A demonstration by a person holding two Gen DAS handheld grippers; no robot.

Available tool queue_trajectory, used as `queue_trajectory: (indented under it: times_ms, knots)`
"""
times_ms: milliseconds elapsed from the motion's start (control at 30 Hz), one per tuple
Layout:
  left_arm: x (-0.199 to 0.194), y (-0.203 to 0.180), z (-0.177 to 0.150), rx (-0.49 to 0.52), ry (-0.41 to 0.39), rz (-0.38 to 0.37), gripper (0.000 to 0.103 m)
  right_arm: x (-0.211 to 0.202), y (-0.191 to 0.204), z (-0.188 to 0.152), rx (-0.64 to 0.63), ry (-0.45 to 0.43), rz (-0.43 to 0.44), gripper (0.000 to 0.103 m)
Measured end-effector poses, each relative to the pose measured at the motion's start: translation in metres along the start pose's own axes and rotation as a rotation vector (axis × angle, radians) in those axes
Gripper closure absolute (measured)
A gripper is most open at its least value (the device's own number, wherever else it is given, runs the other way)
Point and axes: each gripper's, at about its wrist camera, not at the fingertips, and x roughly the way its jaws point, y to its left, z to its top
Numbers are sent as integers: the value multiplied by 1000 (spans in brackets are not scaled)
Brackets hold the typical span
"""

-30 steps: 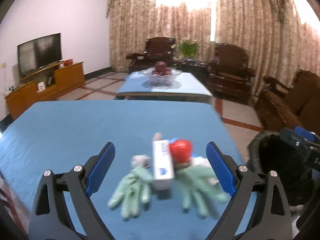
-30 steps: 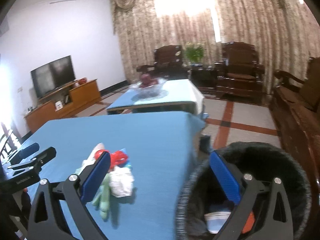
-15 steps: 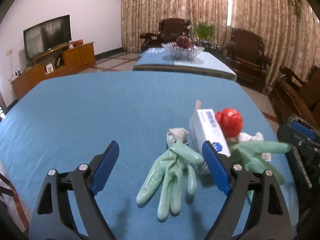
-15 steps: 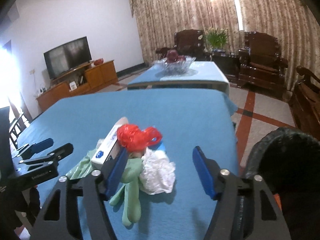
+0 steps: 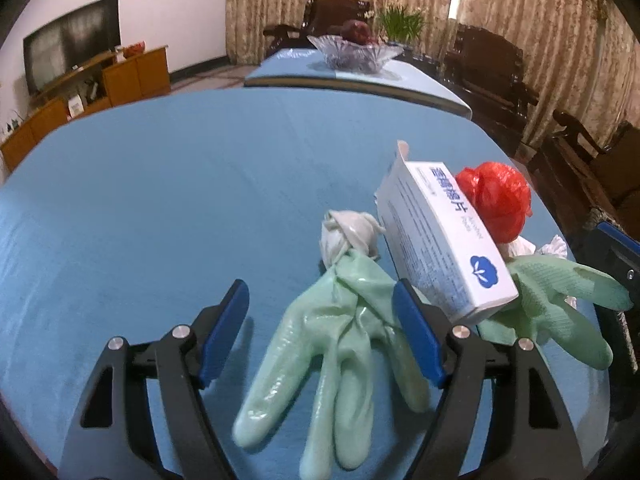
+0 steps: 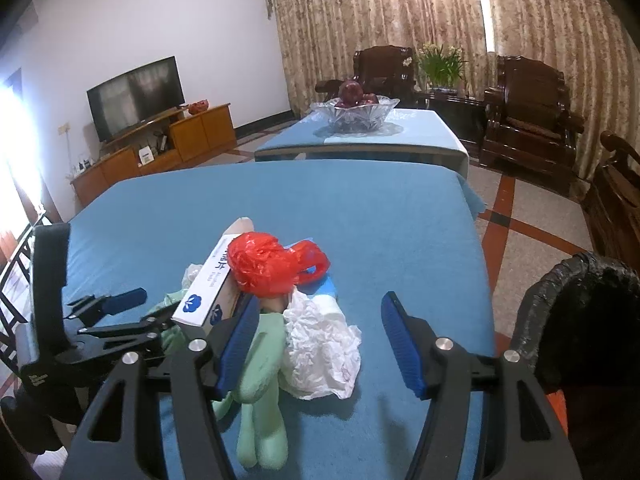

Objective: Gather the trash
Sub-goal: 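Move both tools back to the table toward the gloves and alcohol pad box, then grasp a green glove with the left tool while the right tool grasps the alcohol pad box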

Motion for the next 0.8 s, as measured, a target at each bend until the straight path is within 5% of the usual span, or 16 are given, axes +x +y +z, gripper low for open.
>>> queue_trajectory:
  times_ms: [167, 333, 533, 800]
  knots:
    - [13, 1, 0, -59, 56, -82, 49, 3, 4, 3, -14, 6, 7, 41]
    - [15, -11, -3, -50, 57, -145, 84, 3, 8, 6, -24, 6, 13, 41]
    - [-4, -10, 3, -77, 10, -131, 90, -1, 20, 8, -42, -12, 26, 41]
    - [-47, 23, 5, -75, -75, 3, 90, 7, 53, 14, -71, -27, 87, 44]
